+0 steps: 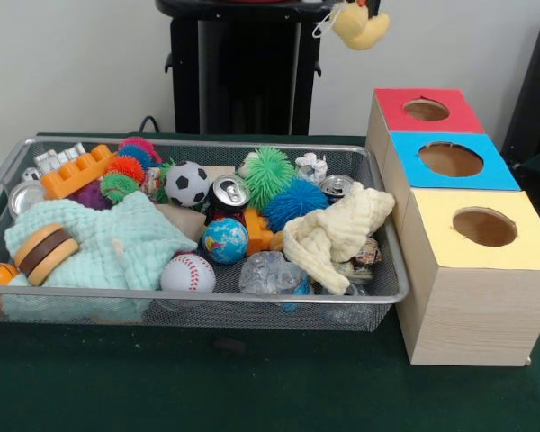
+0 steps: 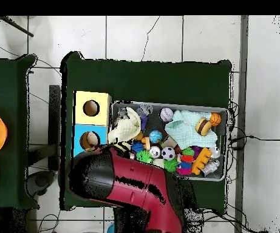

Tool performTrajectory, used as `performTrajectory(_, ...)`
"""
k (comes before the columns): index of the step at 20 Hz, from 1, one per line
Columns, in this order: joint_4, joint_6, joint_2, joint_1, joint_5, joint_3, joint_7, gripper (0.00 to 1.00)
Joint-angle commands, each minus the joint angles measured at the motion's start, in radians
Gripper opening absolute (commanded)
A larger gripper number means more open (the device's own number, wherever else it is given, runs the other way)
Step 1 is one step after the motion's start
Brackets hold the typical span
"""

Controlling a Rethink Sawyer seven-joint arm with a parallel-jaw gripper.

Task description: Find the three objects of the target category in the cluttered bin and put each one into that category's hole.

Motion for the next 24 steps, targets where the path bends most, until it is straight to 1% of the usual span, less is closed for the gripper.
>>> performTrajectory(1, 0.168, -0.081, -0.03, -0.02, -0.019, 0.014, 0.166, 0.0)
performTrajectory(4, 0.215, -0.134, -0.033, -0.031, -0.017, 0.027, 0.156, 0.0)
performTrajectory(8, 0.258, -0.17, -0.041, -0.024, -0.022, 0.028, 0.162, 0.0)
performTrajectory(13, 0.306, -0.183, -0.059, 0.033, -0.02, 0.009, 0.218, 0.0)
performTrajectory(19, 0.318, -0.213, -0.037, 0.069, 0.015, 0.02, 0.255, 0.0)
performTrajectory(21, 0.314, -0.227, -0.025, 0.069, 0.028, 0.031, 0.258, 0.0)
performTrajectory(22, 0.296, -0.217, -0.018, 0.065, 0.034, 0.035, 0.256, 0.0)
performTrajectory(24, 0.287, -0.205, -0.017, 0.07, 0.042, 0.036, 0.258, 0.0)
